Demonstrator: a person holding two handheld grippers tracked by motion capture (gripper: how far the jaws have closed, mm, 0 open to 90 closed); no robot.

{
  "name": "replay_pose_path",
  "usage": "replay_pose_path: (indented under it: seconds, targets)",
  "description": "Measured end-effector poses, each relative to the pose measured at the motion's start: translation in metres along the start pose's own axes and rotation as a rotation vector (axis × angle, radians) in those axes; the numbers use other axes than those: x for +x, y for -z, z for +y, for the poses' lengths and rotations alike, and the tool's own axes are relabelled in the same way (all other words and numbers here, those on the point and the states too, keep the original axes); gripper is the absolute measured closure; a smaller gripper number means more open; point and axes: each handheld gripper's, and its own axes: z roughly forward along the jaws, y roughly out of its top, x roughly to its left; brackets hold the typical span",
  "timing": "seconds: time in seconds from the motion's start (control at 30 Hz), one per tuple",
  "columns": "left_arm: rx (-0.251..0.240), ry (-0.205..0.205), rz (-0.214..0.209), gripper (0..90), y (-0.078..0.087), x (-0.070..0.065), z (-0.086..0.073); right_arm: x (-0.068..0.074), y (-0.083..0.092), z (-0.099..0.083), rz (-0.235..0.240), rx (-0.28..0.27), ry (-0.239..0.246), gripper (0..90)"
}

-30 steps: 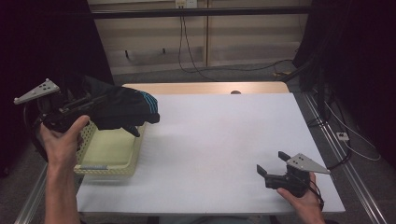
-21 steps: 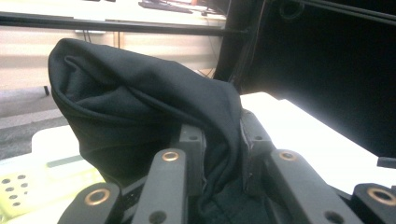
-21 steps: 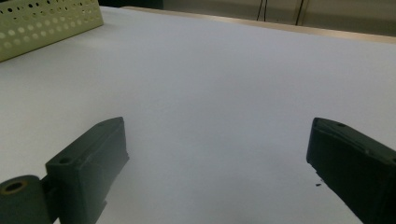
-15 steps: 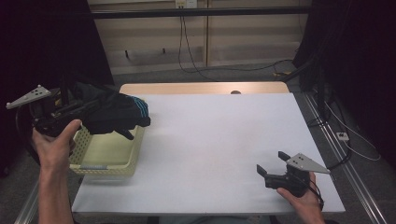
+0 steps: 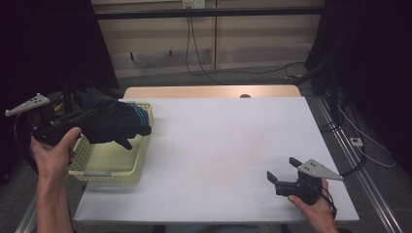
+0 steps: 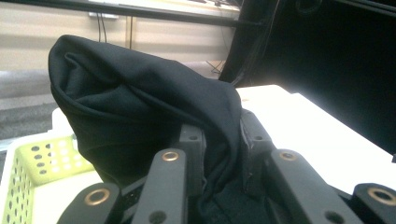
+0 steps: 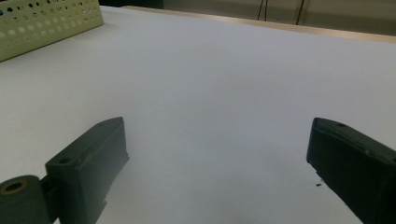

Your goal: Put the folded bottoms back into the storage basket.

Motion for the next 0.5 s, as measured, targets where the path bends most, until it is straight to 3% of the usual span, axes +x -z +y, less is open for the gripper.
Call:
replay_pose_path:
  seconds: [0.2, 0.33, 0.5]
  targets:
    - [0.013, 0.013, 0.001, 75.4, 0.002, 0.009, -0.004, 0.000, 0.000, 0.000, -0.001, -0.001, 0.000, 5.0]
    - [0.007, -0.005, 0.001, 75.3, 0.004, 0.012, -0.008, 0.000, 0.000, 0.000, 0.003, 0.001, 0.001, 5.0]
    - [0.032, 0.002, 0.009, 75.3, 0.004, 0.019, -0.013, 0.000, 0.000, 0.000, 0.002, 0.002, 0.000, 5.0]
